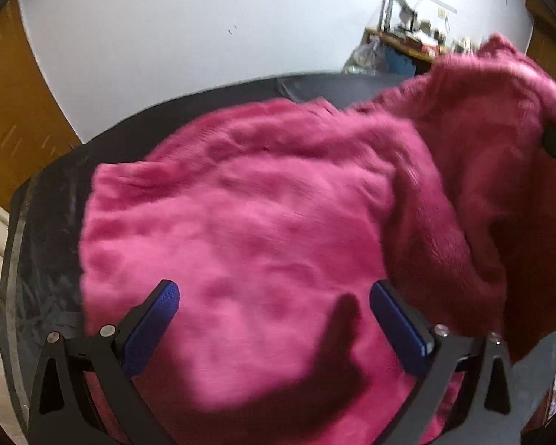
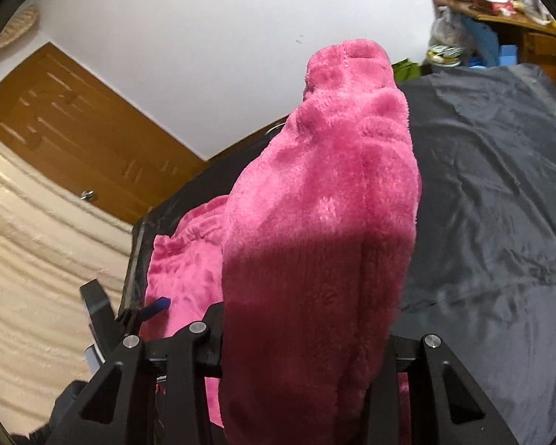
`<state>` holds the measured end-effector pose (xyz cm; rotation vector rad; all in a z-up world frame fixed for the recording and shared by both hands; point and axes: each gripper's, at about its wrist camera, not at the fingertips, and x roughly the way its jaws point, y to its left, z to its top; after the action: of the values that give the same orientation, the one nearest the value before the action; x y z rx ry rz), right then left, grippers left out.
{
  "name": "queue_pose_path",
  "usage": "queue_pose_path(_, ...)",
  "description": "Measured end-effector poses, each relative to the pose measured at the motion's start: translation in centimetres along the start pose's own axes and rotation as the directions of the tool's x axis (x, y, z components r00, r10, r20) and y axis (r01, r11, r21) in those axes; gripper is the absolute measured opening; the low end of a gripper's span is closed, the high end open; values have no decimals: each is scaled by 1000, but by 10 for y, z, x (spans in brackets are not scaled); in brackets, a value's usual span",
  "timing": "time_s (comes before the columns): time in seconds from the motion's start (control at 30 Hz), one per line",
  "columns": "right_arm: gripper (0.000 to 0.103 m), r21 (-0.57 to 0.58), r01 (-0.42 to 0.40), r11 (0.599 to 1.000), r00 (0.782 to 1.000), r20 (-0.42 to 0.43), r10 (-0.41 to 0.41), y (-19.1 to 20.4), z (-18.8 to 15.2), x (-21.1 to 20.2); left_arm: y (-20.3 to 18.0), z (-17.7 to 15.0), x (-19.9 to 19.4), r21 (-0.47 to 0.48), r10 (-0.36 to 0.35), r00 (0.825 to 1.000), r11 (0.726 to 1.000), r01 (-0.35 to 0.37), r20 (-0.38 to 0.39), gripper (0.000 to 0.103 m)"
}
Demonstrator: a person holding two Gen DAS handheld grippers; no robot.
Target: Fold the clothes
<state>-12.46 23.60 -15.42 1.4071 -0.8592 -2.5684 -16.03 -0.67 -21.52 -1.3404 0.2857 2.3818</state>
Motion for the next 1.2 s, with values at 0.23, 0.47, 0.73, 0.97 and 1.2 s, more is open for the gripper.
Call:
queue_pose_path(0.23, 41, -44, 128, 991, 990, 57, -126, 88, 6, 16, 84, 5, -26, -60, -47, 997, 997, 51, 63, 103)
queue_pose_path(0.47, 41, -228, 263, 937, 965, 60, -256, 180, -11, 54, 140, -10, -34, -157, -49, 996, 986, 60, 73, 103)
queue_pose_path(0.73, 41, -442, 377, 814, 917, 56, -395, 243, -49, 122, 204, -34, -36, -275, -29, 997, 960, 46, 65, 103)
queue_pose_path(0.97, 62, -548, 503, 669, 846, 154, -511, 276, -81, 167, 247, -54, -38, -369, -10, 999, 929, 28, 51, 103)
queue_pose_path(1.2, 77, -573, 437, 693, 889, 158, -430, 298, -100, 171, 254, -57, -38, -388, -7, 999, 921, 25, 50, 103)
